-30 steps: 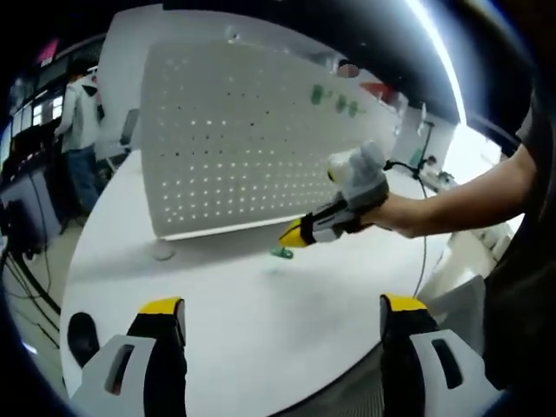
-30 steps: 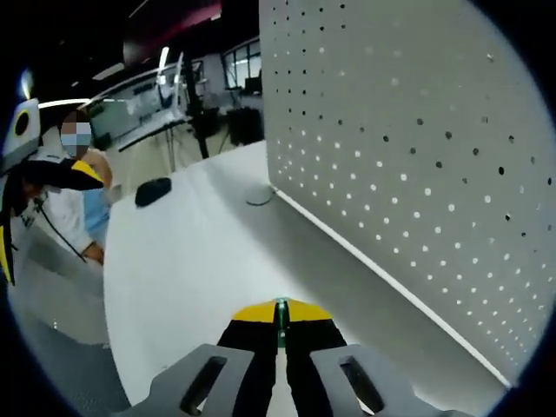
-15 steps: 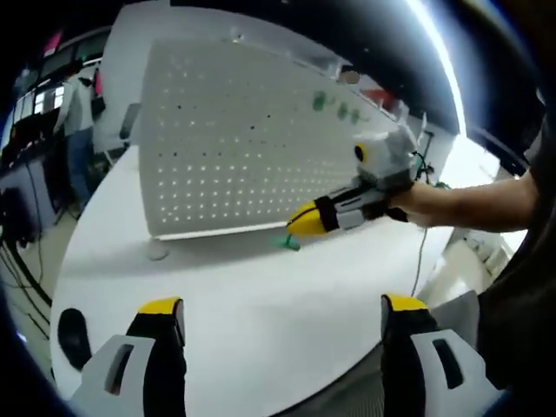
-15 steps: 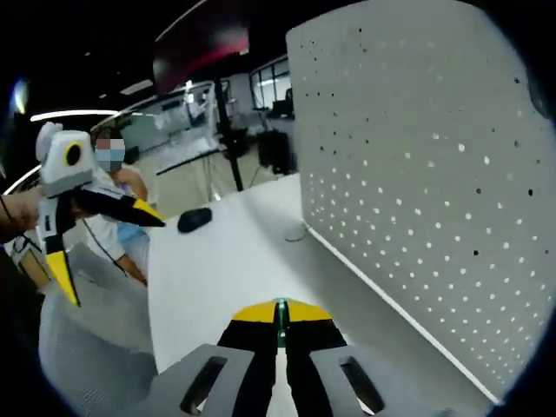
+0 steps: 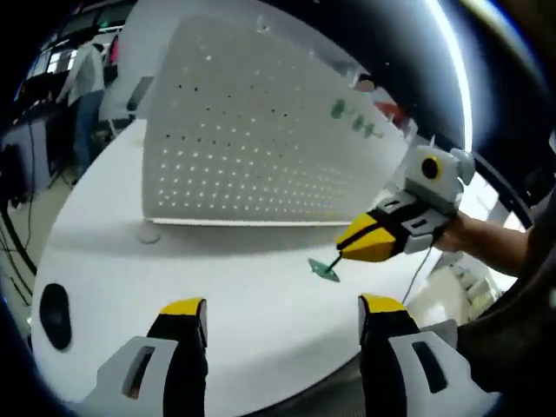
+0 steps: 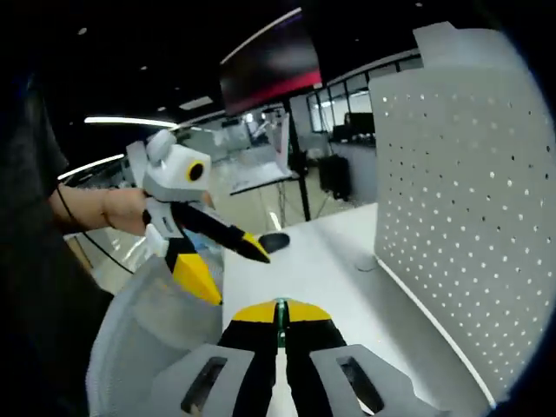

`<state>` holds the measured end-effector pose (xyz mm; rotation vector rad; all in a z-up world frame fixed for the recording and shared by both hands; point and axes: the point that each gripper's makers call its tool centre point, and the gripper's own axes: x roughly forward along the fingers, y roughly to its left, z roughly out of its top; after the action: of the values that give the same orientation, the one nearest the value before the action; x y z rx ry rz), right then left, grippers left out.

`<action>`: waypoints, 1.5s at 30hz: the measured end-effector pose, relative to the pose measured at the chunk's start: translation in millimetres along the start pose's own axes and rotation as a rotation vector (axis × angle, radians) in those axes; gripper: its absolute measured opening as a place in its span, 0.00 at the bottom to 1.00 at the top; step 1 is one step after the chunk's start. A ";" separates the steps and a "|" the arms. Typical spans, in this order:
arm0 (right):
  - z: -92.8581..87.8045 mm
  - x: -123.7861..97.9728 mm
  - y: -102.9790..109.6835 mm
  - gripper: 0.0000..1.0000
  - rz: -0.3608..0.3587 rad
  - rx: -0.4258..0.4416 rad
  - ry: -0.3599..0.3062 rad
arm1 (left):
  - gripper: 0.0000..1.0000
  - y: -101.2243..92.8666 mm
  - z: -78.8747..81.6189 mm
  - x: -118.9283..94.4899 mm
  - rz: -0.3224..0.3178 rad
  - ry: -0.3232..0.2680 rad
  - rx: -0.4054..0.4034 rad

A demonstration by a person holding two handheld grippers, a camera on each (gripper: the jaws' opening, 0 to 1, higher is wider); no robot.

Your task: Insert the hook assembly into the mounting plate slot until the hook locks in place.

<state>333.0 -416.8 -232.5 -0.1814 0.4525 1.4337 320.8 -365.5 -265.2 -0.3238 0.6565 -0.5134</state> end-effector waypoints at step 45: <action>7.3 3.6 56.0 0.00 0.231 -0.339 -0.049 | 0.04 -45.0 -10.4 -0.6 -0.324 0.039 -0.363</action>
<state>279.8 -402.8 -219.1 -0.3743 0.1903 1.7340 298.0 -403.7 -252.9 -0.7721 0.7397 -0.7113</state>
